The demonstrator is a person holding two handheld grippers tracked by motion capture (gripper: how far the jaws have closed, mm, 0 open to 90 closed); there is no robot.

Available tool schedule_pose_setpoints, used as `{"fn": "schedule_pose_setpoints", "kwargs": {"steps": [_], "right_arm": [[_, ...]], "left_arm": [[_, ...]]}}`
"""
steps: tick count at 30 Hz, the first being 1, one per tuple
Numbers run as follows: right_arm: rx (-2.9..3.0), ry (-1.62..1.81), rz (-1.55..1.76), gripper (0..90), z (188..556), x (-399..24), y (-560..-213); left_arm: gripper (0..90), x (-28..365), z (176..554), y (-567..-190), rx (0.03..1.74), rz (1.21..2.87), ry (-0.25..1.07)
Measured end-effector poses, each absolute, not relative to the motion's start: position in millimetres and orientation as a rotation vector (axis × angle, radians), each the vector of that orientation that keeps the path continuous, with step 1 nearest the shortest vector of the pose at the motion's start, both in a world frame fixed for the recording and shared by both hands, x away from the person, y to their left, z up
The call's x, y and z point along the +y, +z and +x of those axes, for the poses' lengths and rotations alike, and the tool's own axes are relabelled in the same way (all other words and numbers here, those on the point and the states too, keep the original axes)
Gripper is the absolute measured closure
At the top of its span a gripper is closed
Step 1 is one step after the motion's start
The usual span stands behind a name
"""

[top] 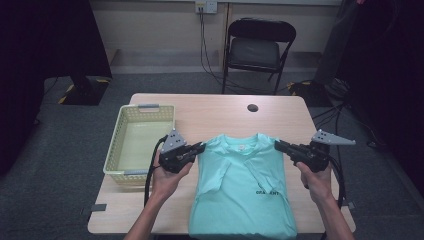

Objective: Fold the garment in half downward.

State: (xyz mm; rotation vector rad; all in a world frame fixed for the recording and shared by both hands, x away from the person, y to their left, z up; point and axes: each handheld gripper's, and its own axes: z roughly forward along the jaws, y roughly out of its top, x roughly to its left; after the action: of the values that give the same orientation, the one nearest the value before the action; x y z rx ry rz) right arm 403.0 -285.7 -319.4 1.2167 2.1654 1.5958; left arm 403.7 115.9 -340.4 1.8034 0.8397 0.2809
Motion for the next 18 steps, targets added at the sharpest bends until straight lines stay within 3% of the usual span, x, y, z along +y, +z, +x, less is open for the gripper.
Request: {"fn": "schedule_pose_setpoints", "kwargs": {"steps": [18], "right_arm": [[2.136,1.584,1.227,87.2,426,-288,-308]], "left_arm": [[86.9,122,424,-323,0.843,1.786,0.321]]}}
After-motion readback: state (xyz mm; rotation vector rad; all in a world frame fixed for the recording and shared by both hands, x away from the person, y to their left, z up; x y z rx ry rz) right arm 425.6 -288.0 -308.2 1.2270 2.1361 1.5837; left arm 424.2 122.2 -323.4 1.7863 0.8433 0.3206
